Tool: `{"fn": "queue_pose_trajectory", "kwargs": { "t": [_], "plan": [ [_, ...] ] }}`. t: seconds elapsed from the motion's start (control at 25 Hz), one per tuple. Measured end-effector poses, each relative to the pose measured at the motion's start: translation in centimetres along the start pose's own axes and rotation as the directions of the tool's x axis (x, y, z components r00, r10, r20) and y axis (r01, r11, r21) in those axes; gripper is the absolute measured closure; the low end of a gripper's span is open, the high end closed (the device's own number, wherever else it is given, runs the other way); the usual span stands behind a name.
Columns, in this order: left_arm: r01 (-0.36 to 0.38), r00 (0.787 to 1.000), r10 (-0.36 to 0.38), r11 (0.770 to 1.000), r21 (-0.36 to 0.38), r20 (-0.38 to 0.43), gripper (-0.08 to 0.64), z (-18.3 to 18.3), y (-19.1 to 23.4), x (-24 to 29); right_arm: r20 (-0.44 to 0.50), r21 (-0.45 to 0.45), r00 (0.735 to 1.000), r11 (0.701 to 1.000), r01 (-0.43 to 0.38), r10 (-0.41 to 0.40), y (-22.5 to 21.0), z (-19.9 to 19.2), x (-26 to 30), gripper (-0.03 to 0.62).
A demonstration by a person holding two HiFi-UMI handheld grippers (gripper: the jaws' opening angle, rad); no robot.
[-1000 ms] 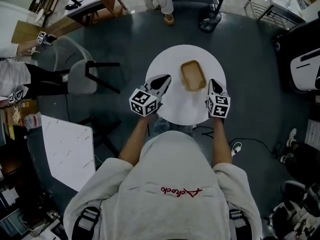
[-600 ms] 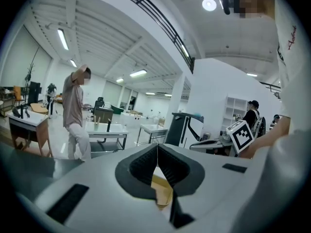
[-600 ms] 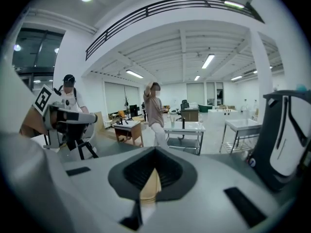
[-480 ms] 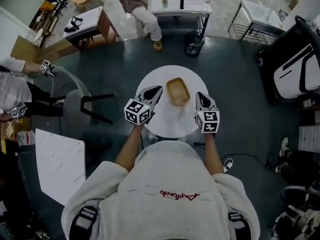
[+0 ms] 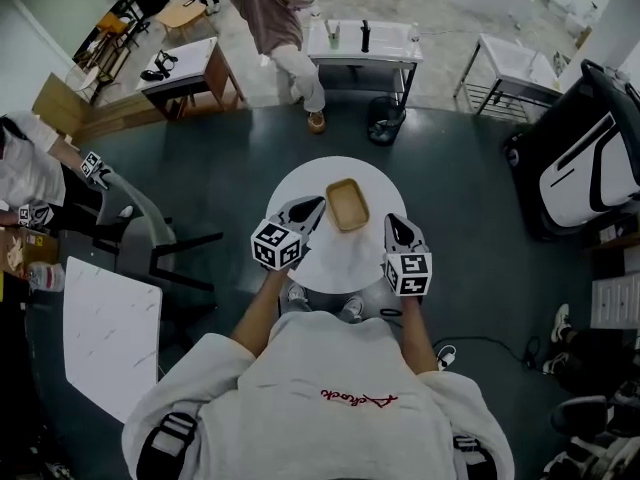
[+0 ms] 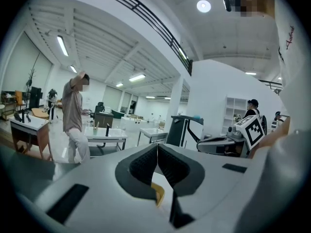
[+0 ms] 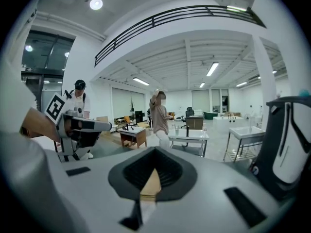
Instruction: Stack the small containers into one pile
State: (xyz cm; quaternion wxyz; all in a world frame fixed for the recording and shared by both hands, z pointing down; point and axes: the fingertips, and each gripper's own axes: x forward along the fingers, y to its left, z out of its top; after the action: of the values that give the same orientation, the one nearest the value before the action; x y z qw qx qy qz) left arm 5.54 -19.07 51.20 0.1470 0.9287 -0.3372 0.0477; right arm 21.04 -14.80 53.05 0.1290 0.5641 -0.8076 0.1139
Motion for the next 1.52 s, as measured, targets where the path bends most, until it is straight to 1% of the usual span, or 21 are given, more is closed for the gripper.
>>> {"fn": "queue_pose_trajectory", "kwargs": {
  "t": [0.28,0.6,0.96,1.2,1.52],
  "plan": [
    [0.005,1.0,-0.006,1.0,0.017,0.021,0.548,1.2,-0.7,-0.3,0.024,-0.003,1.0,1.0,0.008,-0.008,-0.1,1.1,-0.1,0.572],
    [0.01,0.999,-0.011,1.0,0.028,0.036,0.548,1.7,-0.7,-0.3,0.027,0.0,0.999,1.0,0.022,-0.022,-0.5,1.2,-0.1,0.572],
    [0.019,0.999,-0.021,0.999,0.038,0.05,0.548,2.5,-0.9,-0.2,0.042,-0.009,0.999,1.0,0.029,-0.029,-0.6,2.2,0.0,0.572],
    [0.025,0.998,-0.028,0.999,0.048,0.059,0.548,3.0,-1.1,0.1,0.038,-0.015,0.999,0.999,0.038,-0.038,-1.0,2.0,-0.2,0.572],
    [0.041,0.998,-0.043,0.998,0.044,0.053,0.548,2.7,-1.4,0.7,0.03,-0.017,0.999,0.999,0.037,-0.037,-1.3,1.8,0.0,0.572]
  ]
}}
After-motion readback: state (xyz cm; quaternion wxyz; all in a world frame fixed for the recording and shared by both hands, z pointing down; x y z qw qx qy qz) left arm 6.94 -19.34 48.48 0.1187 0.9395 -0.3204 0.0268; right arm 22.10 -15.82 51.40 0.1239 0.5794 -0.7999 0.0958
